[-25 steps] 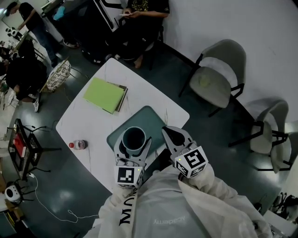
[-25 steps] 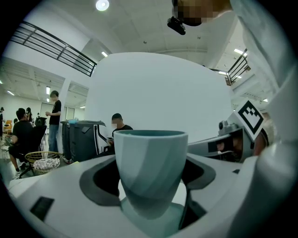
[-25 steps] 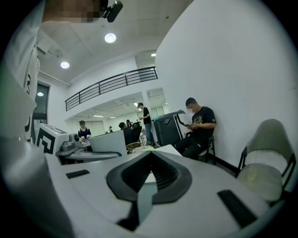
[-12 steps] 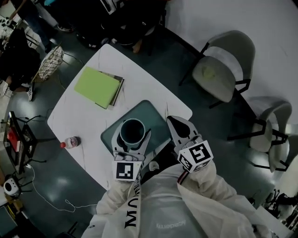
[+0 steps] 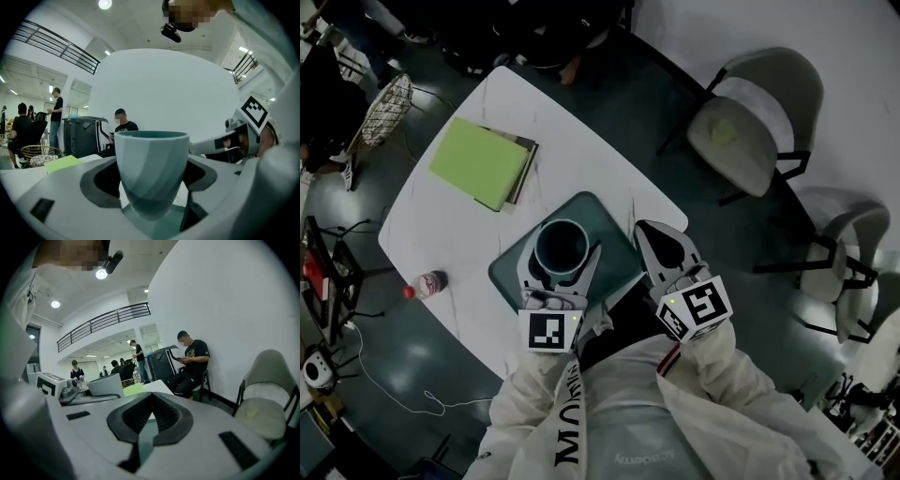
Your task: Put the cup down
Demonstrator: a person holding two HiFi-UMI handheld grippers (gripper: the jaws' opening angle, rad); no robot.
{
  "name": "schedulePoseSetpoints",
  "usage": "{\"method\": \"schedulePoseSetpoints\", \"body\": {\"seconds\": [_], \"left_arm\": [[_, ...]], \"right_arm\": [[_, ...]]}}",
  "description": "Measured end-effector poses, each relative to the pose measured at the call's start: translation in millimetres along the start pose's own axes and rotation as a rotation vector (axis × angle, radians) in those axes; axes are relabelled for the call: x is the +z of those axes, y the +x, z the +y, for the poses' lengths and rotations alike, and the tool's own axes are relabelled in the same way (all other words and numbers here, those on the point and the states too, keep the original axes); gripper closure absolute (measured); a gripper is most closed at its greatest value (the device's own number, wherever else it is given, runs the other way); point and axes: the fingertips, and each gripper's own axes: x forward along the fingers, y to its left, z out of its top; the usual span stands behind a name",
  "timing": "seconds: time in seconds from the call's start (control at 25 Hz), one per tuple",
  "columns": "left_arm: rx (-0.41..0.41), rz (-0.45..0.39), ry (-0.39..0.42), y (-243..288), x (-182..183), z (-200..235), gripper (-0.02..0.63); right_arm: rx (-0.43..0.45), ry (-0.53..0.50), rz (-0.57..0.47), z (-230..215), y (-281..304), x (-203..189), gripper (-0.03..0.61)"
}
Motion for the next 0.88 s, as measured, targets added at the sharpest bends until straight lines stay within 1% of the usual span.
{"method": "schedulePoseSetpoints", "body": {"seconds": [0.2,0.44,0.56,0.72,0.88], "left_arm": [[-0.008,0.002,0.03,13,-6,4,0.23],[0.009,-0.011,0.001,25,-13,11,0.23],[0.002,0.018,0.008,32,-22,12,0.23],[-0.012,0.015,0.024,42,-28,12,0.23],[-0.017,0.01,0.01,51,-36,13,0.23]], "right_arm": [[0.003,0.004,-0.001,-4,9,-2,0.574],[0.011,0.01,0.006,-8,20,-4,0.574],[0.013,0.009,0.008,-11,24,-5,0.572],[0.011,0.018,0.013,-15,29,-7,0.574],[0.011,0.028,0.023,-21,32,-11,0.574]]}}
